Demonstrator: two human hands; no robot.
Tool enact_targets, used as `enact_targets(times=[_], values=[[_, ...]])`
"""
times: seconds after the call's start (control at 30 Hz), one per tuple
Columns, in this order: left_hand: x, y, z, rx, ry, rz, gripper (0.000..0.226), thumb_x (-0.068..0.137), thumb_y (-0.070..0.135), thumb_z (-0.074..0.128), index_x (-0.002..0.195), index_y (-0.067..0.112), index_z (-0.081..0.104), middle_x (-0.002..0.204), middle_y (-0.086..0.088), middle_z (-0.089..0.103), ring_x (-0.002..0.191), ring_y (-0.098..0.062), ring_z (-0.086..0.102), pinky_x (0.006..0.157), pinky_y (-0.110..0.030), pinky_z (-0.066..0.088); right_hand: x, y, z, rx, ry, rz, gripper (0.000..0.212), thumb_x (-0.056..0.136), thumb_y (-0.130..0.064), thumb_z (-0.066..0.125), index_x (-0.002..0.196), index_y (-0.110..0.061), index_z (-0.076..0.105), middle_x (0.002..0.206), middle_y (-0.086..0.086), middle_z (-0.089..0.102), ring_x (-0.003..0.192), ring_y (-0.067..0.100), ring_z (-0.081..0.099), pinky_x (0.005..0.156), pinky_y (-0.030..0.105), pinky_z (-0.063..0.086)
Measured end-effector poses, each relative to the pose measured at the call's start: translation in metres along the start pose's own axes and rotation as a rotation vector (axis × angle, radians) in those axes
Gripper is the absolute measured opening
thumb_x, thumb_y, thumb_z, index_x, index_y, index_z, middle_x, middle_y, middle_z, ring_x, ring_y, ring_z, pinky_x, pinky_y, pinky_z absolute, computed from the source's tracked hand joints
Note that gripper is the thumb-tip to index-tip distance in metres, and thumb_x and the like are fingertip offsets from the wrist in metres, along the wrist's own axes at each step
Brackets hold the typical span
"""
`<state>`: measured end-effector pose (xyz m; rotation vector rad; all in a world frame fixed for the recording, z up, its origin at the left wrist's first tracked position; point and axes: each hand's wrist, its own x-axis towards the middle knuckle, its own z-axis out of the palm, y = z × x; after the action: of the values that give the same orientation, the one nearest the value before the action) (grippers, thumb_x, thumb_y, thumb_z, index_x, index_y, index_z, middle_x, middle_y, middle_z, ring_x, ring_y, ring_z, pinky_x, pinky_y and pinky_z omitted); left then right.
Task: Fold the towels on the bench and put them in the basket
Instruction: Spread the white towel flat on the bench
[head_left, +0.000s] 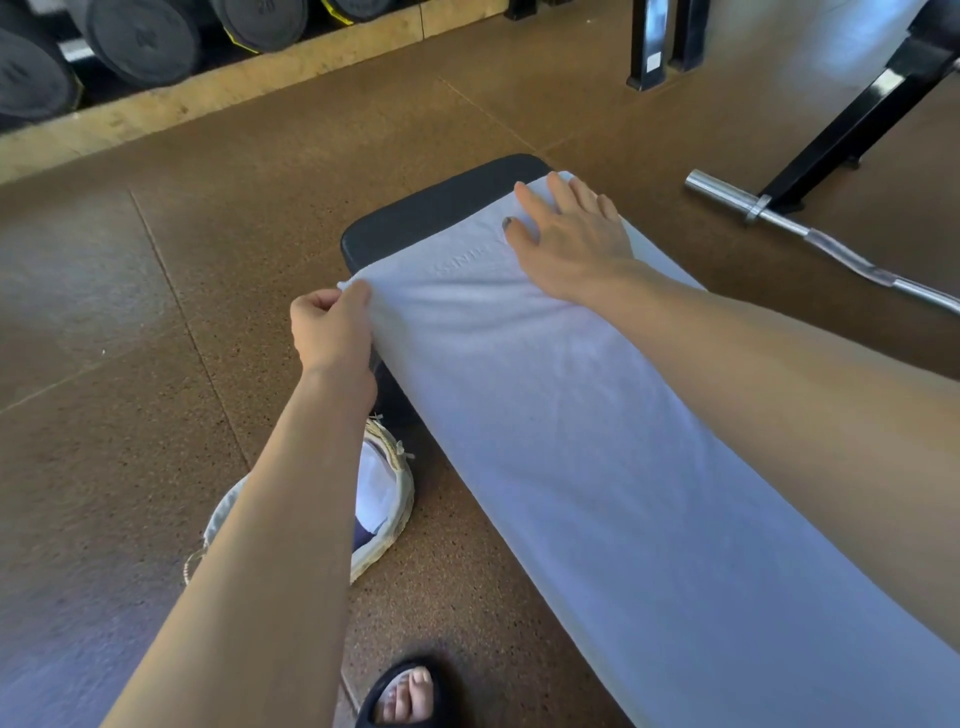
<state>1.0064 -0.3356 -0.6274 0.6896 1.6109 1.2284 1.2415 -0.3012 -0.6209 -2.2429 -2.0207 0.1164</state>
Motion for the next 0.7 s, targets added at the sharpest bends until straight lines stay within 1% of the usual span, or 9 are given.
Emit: enact_targets(times=[0.1,0.2,0.27,0.33,0.4,0.5,0.53,0.6,0.7], values=[[0.003,-0.006,-0.002,-0.024,0.036,-0.009,0.018,0.084,0.021,0.063,0.087,0.018,0.046,0.081,-0.001,0.052,0.07,-0.018,0.047,0.064,-0.033,0.046,-0.001,0.0,0.0,-0.001,0.0,0.005,0.063,0.101,-0.056,0.015,0.159,-0.034,0.014,0.167,0.004,0.008,0.154,0.025,0.003,0.123,0.048,0.008],[0.0,-0.01,-0.003,0.124,0.081,0.057,0.02,0.092,0.008,0.05,0.11,0.016,0.047,0.098,-0.002,0.055,0.078,-0.016,0.052,0.058,-0.025,0.047,-0.001,-0.001,0.0,-0.009,0.004,0.007,0.063,0.101,-0.057,0.013,0.16,-0.034,0.012,0.168,0.004,0.007,0.154,0.025,0.003,0.123,0.048,0.007],[-0.012,-0.008,-0.002,0.342,0.171,0.254,0.028,0.091,0.001,0.041,0.117,0.009,0.047,0.114,-0.007,0.053,0.089,-0.02,0.048,0.069,-0.029,0.04,0.001,-0.002,0.0,-0.02,-0.014,0.02,0.063,0.102,-0.057,0.013,0.16,-0.034,0.012,0.168,0.005,0.008,0.154,0.026,0.004,0.123,0.049,0.008],[-0.028,0.002,0.006,0.46,0.22,0.583,0.034,0.086,-0.002,0.037,0.116,0.006,0.049,0.12,-0.009,0.05,0.097,-0.025,0.045,0.074,-0.031,0.034,0.002,-0.004,-0.002,-0.025,-0.018,0.045,0.061,0.103,-0.054,0.013,0.16,-0.032,0.014,0.166,0.007,0.012,0.153,0.028,0.009,0.122,0.049,0.009],[-0.043,0.011,0.023,0.589,-0.006,0.896,0.033,0.09,0.002,0.04,0.119,0.008,0.055,0.123,-0.009,0.054,0.103,-0.025,0.05,0.076,-0.035,0.039,0.0,-0.007,-0.006,0.016,0.08,0.064,0.057,0.105,-0.047,0.017,0.158,-0.026,0.025,0.161,0.01,0.027,0.148,0.03,0.022,0.119,0.046,0.016],[-0.057,0.002,0.042,0.923,-0.392,1.112,0.037,0.098,0.017,0.04,0.129,0.01,0.059,0.131,-0.011,0.059,0.117,-0.032,0.056,0.09,-0.043,0.044,-0.015,-0.012,-0.014,0.079,0.276,0.005,0.051,0.104,-0.034,0.026,0.151,-0.019,0.041,0.145,0.01,0.05,0.134,0.03,0.041,0.111,0.041,0.027],[-0.06,-0.005,0.044,1.067,-0.441,1.119,0.042,0.1,0.024,0.035,0.136,0.014,0.055,0.14,-0.01,0.055,0.129,-0.033,0.05,0.101,-0.045,0.039,-0.023,-0.011,-0.014,0.088,0.246,-0.017,0.051,0.104,-0.033,0.027,0.151,-0.02,0.041,0.146,0.01,0.049,0.135,0.03,0.04,0.111,0.042,0.028],[-0.062,-0.015,0.046,1.33,-0.47,0.983,0.052,0.105,0.036,0.024,0.156,0.027,0.031,0.164,-0.004,0.025,0.152,-0.027,0.019,0.121,-0.044,0.016,-0.042,0.0,-0.008,0.04,0.105,-0.017,0.051,0.105,-0.036,0.023,0.154,-0.026,0.033,0.154,0.009,0.038,0.141,0.03,0.032,0.114,0.046,0.026],[-0.054,-0.012,0.045,1.442,-0.438,0.808,0.057,0.106,0.046,0.016,0.16,0.035,0.006,0.169,0.004,-0.002,0.155,-0.022,-0.005,0.124,-0.043,-0.003,-0.067,0.026,-0.004,-0.01,0.013,0.042,0.053,0.105,-0.043,0.019,0.157,-0.032,0.023,0.164,0.008,0.019,0.15,0.029,0.016,0.121,0.049,0.014]])
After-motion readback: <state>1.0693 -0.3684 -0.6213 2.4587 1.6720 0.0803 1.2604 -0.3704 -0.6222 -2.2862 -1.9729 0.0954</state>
